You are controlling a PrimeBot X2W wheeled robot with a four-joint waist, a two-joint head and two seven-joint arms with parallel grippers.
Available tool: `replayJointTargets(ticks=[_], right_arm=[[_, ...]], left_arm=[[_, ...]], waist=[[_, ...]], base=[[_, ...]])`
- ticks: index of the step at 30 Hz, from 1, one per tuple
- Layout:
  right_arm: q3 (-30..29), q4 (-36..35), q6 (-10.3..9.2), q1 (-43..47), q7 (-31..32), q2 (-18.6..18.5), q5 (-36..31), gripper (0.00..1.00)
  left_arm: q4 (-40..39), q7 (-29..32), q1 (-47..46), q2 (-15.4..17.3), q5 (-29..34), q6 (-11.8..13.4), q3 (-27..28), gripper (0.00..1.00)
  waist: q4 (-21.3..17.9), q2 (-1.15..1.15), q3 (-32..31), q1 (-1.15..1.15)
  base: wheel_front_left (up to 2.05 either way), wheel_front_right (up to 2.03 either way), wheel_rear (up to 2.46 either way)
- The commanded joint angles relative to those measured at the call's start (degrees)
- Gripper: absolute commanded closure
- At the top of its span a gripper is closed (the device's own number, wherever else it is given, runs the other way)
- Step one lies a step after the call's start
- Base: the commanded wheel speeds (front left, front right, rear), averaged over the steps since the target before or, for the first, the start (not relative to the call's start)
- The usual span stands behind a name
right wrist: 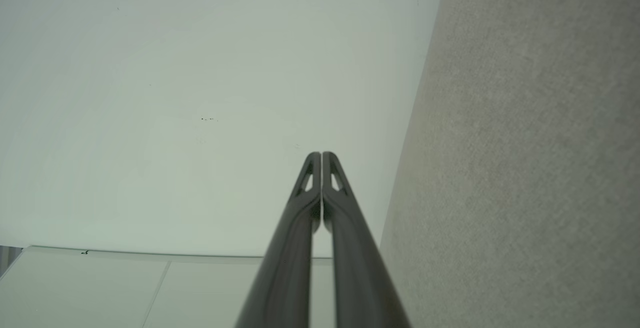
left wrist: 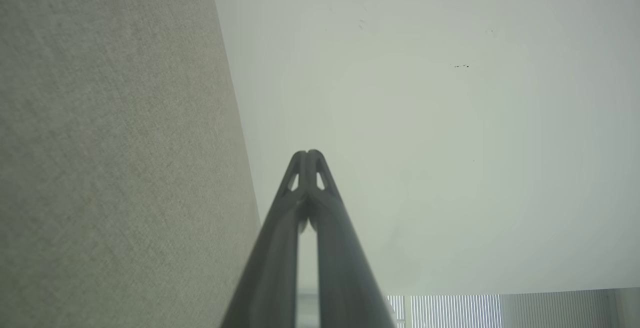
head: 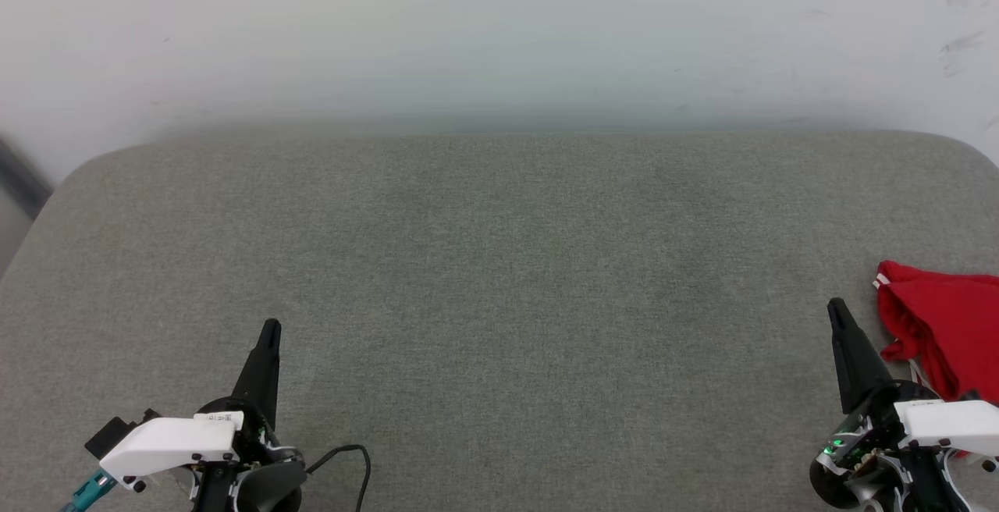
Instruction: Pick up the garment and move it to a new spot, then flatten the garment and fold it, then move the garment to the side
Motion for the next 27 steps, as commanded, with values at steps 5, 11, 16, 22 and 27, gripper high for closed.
replayJointTargets(ticks=[5,11,16,22,27], right_arm=[[-0.03,0.05,-0.02,-0.63,0.04,0.13,0.18,1.0],[-0.03,0.05,-0.02,-0.63,0.04,0.13,0.18,1.0],[-0.03,0.05,-0.02,-0.63,0.04,0.13,0.19,1.0],[-0.02,0.04,-0.02,-0.63,0.04,0.13,0.19,1.0],[-0.02,0.04,-0.02,-0.63,0.04,0.13,0.19,1.0]], left_arm=[[-0.17,0.16,-0.46,-0.08,-0.03,-0.25,0.11,1.0],[-0.18,0.15,-0.46,-0.08,-0.01,-0.25,0.11,1.0],[-0.18,0.15,-0.46,-0.08,-0.01,-0.25,0.13,1.0],[-0.18,0.15,-0.45,-0.08,-0.01,-0.25,0.1,1.0],[-0.18,0.15,-0.45,-0.08,-0.01,-0.25,0.12,1.0]], waist=[[0.0,0.0,0.0,0.0],[0.0,0.0,0.0,0.0],[0.0,0.0,0.0,0.0],[0.0,0.0,0.0,0.0],[0.0,0.0,0.0,0.0]], base=[[0.0,0.0,0.0],[0.0,0.0,0.0],[0.0,0.0,0.0],[0.0,0.0,0.0],[0.0,0.0,0.0]])
